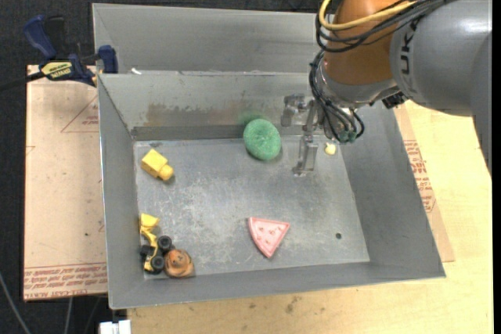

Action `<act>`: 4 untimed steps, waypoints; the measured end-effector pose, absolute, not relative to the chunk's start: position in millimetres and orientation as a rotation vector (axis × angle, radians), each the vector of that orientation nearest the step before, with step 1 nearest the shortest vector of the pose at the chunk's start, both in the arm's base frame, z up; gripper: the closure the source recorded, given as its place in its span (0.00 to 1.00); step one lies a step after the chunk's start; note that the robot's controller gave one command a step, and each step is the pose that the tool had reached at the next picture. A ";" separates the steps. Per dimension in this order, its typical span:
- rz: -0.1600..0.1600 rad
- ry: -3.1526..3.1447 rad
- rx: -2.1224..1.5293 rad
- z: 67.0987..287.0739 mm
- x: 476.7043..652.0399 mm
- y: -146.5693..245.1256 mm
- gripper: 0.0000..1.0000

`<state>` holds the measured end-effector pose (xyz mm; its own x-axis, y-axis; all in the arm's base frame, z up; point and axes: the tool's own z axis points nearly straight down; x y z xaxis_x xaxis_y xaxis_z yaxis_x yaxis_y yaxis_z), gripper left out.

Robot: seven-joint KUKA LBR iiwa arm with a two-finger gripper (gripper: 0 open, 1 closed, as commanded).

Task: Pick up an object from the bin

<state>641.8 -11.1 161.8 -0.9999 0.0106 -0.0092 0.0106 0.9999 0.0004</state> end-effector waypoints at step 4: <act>0.004 3.110 0.302 75.7 658.4 4.3 1.00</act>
Offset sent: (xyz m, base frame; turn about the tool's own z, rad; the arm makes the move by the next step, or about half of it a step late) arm 0.0007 0.0227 -0.0349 0.0605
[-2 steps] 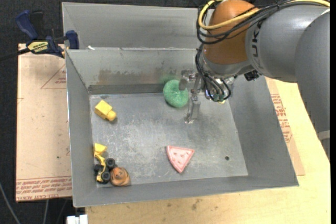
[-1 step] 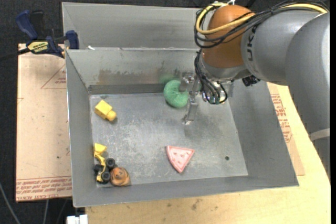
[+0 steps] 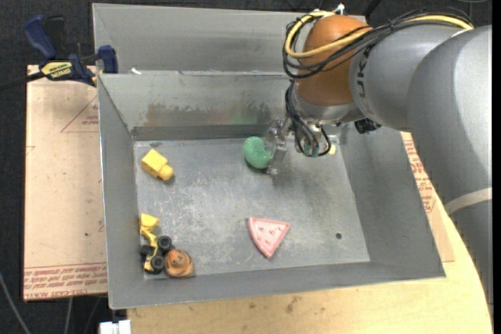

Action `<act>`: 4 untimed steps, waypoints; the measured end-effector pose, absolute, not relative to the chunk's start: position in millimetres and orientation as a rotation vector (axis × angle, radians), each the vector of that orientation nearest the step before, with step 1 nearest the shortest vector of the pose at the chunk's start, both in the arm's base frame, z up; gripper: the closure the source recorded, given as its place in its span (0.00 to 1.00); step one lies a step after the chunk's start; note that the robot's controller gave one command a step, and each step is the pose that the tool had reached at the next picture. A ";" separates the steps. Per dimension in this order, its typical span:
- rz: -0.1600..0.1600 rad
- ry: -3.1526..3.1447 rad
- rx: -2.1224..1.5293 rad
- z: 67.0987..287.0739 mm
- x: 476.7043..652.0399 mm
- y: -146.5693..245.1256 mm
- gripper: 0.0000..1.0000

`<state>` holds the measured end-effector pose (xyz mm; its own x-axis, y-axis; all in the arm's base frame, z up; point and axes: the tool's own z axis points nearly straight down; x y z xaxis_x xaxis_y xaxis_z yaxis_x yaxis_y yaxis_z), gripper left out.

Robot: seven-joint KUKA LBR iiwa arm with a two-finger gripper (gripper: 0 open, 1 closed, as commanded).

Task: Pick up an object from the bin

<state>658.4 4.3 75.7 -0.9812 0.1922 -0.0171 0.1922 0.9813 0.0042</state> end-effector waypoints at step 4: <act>0.001 3.130 0.220 245.1 613.9 31.5 1.00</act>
Offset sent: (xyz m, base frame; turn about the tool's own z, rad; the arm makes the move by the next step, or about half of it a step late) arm -0.0252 0.0163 0.1073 0.0167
